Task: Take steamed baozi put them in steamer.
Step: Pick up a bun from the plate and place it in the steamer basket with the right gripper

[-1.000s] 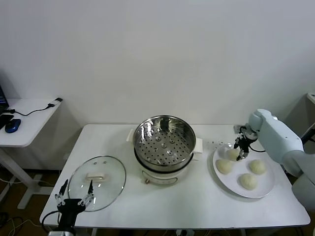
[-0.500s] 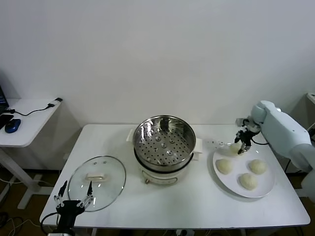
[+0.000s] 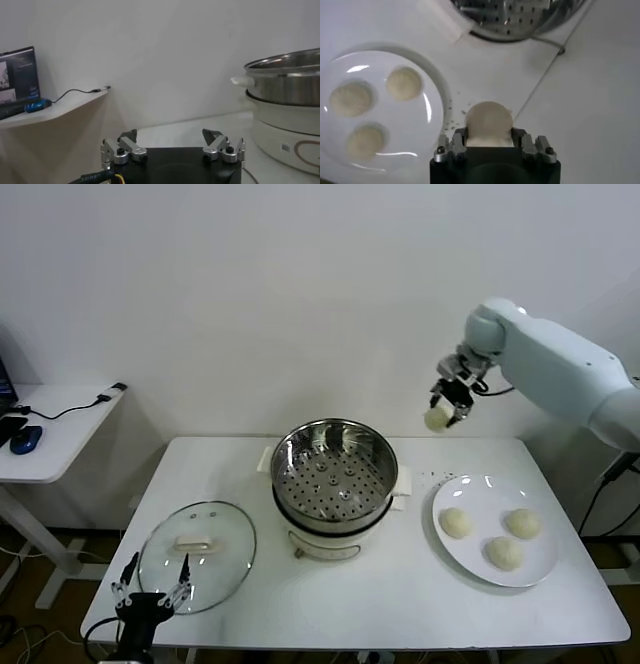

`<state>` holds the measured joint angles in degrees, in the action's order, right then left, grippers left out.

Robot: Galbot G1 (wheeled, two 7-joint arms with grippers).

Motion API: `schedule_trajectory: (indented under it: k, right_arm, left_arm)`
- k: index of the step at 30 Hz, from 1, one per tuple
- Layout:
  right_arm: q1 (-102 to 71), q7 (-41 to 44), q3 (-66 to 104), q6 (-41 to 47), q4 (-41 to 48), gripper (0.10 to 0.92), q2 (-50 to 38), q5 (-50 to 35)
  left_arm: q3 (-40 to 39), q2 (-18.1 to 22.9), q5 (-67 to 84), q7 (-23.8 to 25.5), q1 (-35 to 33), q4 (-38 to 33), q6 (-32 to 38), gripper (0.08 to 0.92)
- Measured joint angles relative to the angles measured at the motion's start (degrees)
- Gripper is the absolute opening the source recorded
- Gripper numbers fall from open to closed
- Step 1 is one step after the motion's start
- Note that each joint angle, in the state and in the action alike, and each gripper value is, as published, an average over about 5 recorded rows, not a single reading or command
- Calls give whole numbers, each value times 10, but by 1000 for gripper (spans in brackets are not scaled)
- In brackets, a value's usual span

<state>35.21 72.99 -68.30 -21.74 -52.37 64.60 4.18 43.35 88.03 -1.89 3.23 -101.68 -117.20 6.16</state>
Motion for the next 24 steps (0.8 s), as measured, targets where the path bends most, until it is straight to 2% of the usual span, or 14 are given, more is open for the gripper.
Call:
schedule_trajectory:
  k: [11, 24]
  right_arm:
    - [-24, -27, 11, -88, -42, 594, 93, 120]
    - [-113, -60, 50, -139, 12, 597, 172, 252]
  left_arm:
    - [8, -3, 1, -3, -3, -9, -5, 823]
    - [17, -3, 4, -4, -10, -6, -3, 823]
